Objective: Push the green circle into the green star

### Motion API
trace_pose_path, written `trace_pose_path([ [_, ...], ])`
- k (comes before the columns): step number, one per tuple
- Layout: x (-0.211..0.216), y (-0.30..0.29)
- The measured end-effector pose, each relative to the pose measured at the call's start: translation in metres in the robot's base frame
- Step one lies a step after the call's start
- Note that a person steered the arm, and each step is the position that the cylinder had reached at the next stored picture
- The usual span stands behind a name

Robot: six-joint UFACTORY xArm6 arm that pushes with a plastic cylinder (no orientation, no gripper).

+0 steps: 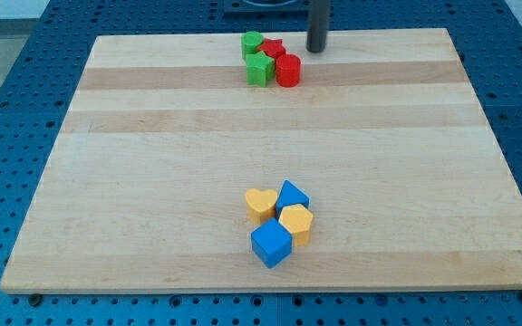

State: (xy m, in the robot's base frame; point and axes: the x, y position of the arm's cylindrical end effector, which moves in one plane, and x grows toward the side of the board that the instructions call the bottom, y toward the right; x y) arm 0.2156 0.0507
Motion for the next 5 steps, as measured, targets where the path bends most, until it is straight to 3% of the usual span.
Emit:
trace_pose_path([
  [1, -0.022, -0.043],
  [5, -0.022, -0.113],
])
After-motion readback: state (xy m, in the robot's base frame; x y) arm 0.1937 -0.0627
